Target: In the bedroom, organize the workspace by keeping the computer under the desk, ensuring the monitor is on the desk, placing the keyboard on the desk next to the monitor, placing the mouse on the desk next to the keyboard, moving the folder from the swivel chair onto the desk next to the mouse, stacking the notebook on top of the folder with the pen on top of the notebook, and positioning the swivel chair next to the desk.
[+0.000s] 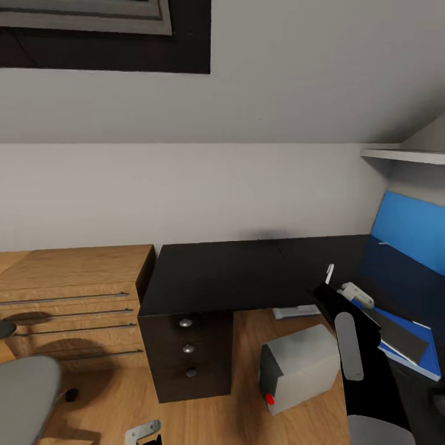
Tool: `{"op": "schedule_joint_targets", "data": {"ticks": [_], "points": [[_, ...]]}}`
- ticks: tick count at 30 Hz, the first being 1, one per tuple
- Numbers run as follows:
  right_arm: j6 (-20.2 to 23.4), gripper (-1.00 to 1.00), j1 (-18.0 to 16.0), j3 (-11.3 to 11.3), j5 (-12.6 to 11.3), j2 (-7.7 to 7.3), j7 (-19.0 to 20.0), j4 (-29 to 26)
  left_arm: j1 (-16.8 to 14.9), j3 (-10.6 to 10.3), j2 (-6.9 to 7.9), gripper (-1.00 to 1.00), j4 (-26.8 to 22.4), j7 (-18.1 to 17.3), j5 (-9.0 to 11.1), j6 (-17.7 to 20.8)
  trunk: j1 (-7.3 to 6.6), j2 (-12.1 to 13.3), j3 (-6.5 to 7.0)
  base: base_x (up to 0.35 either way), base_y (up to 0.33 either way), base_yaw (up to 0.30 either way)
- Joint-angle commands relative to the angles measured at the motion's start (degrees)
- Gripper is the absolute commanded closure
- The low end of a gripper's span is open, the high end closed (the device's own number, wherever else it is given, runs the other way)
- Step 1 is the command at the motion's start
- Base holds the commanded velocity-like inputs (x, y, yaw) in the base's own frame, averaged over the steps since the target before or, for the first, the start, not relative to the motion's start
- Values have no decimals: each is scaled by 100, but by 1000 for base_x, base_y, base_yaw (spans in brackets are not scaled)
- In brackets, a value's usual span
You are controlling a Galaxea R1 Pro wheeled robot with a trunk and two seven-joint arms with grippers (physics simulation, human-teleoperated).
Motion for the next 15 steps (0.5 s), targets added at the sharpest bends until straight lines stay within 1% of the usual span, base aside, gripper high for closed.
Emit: {"op": "schedule_joint_targets", "data": {"ticks": [1, 5, 12, 13, 15], "points": [[9, 100, -6, -5, -67, 4, -40, -7, 1, -21, 7, -100, 10, 43, 42, 26, 0, -4, -3, 0, 0, -271], [22, 100, -6, -4, -56, 4, -38, -14, -1, -18, 96, -100, 63, 32, 31, 10, 0, -4, 12, 0, 0, -271], [9, 100, -6, -4, -44, -11, -25, -2, 3, -26, 143, -100, 72, 27, 26, 1, 0, -4, 39, 0, 0, -271], [4, 100, -6, 0, -46, -68, -17, 1, 2, -25, 148, -100, 73, 28, 25, 0, 0, -4, 43, 0, 0, -271], [-2, 100, -6, 16, -52, -126, -14, 26, 0, -22, 150, -100, 73, 27, 29, 0, 0, -4, 50, 0, 0, -272]]}}
